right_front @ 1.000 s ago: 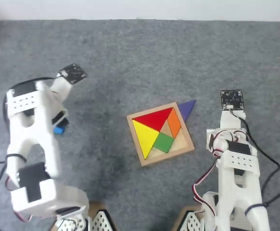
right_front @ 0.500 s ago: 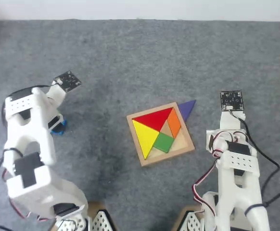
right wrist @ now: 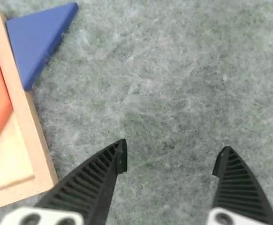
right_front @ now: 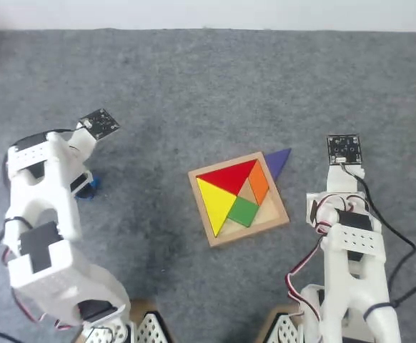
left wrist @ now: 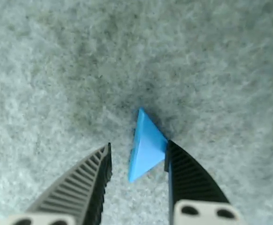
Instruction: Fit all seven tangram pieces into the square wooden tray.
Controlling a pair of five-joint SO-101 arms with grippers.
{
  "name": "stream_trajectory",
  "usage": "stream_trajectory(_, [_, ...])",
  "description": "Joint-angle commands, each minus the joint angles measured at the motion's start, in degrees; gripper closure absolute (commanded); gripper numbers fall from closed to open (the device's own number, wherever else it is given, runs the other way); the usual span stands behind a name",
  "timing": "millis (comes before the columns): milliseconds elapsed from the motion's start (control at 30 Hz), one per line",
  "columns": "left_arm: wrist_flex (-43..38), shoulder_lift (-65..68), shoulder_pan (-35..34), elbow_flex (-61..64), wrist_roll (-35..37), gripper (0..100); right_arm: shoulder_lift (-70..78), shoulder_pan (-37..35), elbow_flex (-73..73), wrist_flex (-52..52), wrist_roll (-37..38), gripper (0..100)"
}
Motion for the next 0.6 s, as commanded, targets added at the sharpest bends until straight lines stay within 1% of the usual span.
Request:
stream_trajectory(0, [1.58, 0.70, -0.26, -1.19, -0.70, 82, -2.07, -0.48, -0.35, -2.59, -0.09, 69.2])
stream_trajectory(267, [7.74, 0.70, -0.35, -4.53, -0.70, 82, -2.07, -0.48, -0.35, -2.59, -0.09, 69.2])
stream_trajectory(500, [7.91, 1.32, -0.35, -3.65, -0.79, 82, -2.15, -0.48, -0.35, -2.42, -0.09, 69.2])
stream_trajectory(567, [7.82, 1.32, -0.35, -2.95, -0.88, 85, -2.15, -0.48, -0.35, -2.33, -0.09, 69.2])
